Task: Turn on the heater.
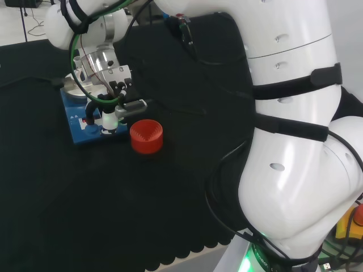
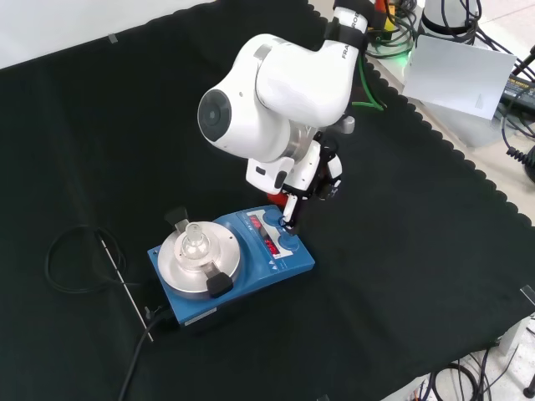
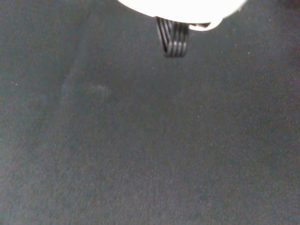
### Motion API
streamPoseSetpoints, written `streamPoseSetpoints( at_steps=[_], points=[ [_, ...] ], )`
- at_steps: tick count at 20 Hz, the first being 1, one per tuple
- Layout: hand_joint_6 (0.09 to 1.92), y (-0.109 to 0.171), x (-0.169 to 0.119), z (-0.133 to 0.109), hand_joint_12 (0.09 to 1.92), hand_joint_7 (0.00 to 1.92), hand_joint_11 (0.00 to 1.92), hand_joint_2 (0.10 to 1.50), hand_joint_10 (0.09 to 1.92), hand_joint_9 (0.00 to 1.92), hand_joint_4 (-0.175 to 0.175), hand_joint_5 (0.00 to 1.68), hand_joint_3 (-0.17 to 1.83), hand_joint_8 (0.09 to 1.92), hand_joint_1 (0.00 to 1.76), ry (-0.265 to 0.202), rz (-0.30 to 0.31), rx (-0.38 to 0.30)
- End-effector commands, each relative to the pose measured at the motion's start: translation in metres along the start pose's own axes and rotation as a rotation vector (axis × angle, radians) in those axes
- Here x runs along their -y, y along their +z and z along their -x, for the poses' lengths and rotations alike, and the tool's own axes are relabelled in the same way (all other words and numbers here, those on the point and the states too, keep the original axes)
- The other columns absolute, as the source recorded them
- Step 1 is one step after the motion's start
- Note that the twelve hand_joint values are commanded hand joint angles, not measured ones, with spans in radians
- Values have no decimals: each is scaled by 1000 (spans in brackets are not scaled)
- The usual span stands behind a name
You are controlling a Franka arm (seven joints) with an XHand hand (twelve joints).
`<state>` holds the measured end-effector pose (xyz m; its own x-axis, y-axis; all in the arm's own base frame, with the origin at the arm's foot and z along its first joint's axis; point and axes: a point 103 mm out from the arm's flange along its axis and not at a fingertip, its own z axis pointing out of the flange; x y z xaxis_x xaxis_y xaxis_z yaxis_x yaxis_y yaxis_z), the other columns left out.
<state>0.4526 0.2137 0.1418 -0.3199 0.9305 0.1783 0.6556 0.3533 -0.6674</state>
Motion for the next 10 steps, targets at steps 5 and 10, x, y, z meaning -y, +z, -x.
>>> streamPoseSetpoints(
  at_steps=[5,10],
  points=[
    [661,0,-3,5,1311,1544,1241,660,1462,1659,-102,185,1065,1606,1406,-10,21,6],
    [642,1,-5,5,1312,1542,1242,661,1463,1659,-100,187,1067,1611,1406,-5,14,7]
  ],
)
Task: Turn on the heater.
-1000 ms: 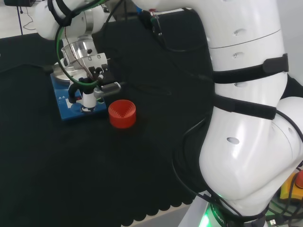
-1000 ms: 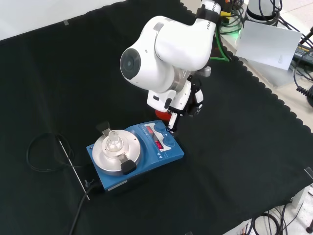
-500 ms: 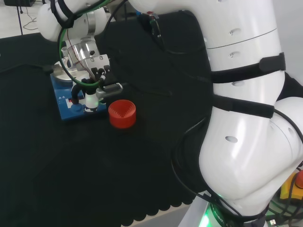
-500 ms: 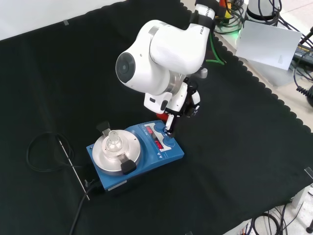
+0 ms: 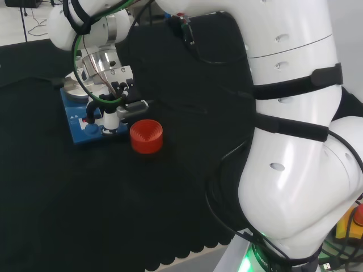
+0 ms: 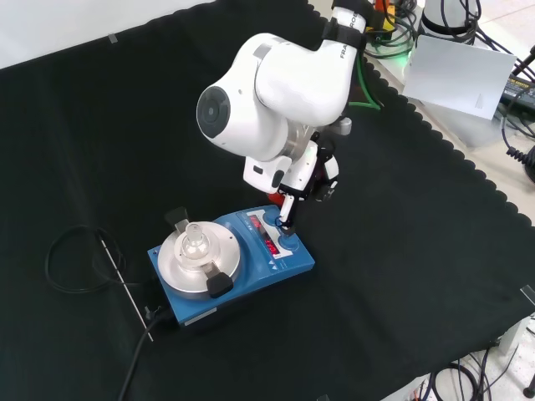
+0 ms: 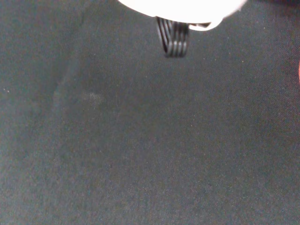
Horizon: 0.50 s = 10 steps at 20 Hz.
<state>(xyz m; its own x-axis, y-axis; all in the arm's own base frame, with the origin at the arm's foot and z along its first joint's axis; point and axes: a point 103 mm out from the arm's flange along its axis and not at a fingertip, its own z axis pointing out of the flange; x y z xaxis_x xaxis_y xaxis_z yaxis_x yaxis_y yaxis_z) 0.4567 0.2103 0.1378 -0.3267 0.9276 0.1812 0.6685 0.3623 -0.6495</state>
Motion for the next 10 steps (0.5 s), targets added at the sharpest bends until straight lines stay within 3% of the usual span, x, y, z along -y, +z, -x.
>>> streamPoseSetpoints(
  at_steps=[1,10],
  points=[
    [639,1,-1,0,1312,1542,1242,661,1463,1658,-100,187,1067,1611,1406,2,-10,4],
    [626,4,-3,2,1312,1539,1243,661,1462,1660,-99,195,1068,1615,1405,-1,4,3]
  ],
)
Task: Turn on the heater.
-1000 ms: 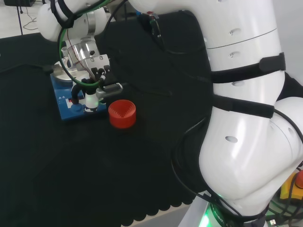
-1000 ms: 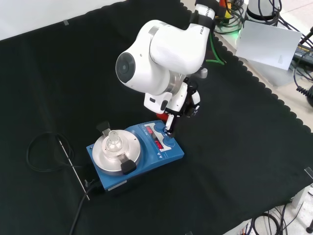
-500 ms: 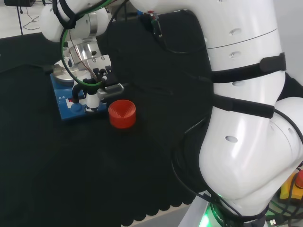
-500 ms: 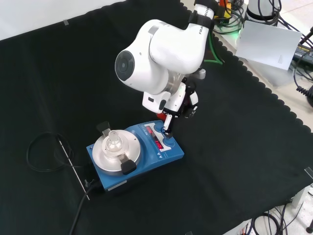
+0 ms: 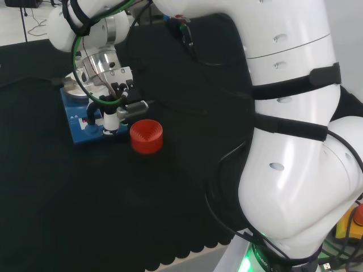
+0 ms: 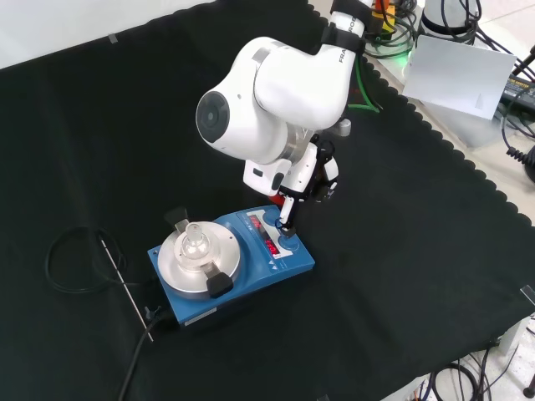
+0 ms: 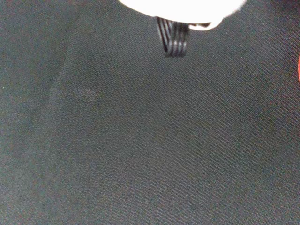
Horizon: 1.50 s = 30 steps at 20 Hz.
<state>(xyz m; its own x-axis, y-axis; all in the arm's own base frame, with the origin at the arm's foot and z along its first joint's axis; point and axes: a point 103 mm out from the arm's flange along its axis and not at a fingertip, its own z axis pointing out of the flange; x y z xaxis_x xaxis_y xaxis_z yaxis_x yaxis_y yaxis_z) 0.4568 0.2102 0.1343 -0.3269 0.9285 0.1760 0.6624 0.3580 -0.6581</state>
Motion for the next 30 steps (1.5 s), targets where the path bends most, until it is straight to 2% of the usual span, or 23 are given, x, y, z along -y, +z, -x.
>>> streamPoseSetpoints(
  at_steps=[1,30],
  points=[
    [625,2,-1,2,1312,1538,1243,661,1462,1660,-99,195,1069,1615,1405,-5,18,-3],
    [615,6,-6,0,1313,1538,1244,661,1461,1660,-97,210,1071,1615,1405,3,0,9]
  ],
)
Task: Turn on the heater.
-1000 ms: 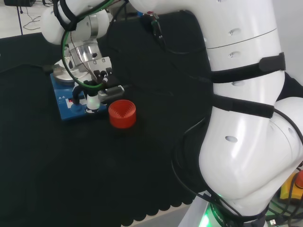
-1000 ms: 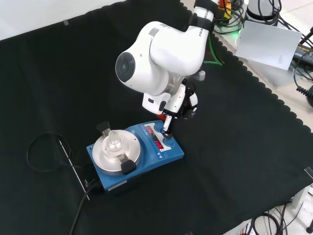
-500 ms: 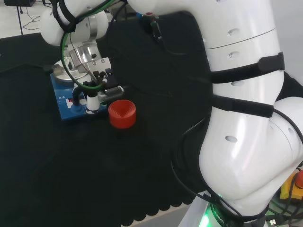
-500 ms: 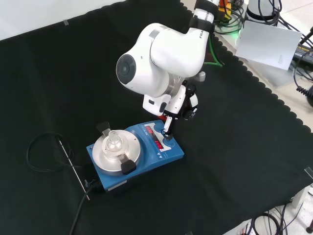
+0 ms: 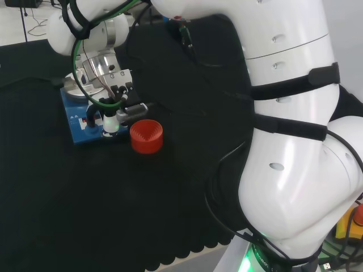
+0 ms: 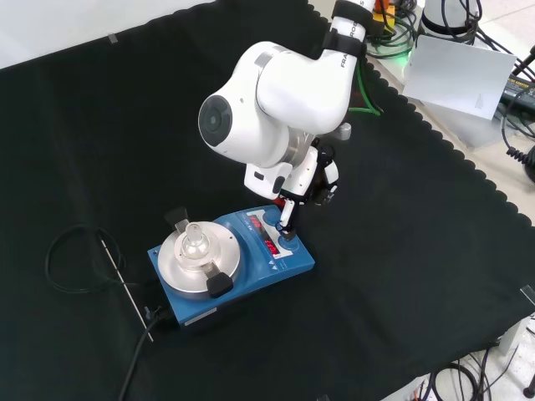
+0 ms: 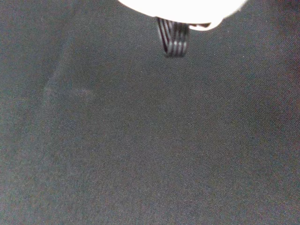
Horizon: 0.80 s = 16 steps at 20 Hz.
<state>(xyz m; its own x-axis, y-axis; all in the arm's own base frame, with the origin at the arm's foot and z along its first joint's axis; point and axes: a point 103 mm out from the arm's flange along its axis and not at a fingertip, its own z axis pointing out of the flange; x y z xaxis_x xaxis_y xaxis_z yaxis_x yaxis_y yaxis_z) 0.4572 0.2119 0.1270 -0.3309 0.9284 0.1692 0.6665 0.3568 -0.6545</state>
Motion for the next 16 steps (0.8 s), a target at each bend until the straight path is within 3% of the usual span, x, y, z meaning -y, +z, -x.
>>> streamPoseSetpoints(
  at_steps=[1,16],
  points=[
    [615,1,0,1,1313,1538,1245,661,1461,1660,-97,211,1071,1616,1405,2,-6,1],
    [621,-3,5,1,1314,1540,1245,660,1461,1660,-96,219,1073,1615,1404,-3,8,1]
  ],
)
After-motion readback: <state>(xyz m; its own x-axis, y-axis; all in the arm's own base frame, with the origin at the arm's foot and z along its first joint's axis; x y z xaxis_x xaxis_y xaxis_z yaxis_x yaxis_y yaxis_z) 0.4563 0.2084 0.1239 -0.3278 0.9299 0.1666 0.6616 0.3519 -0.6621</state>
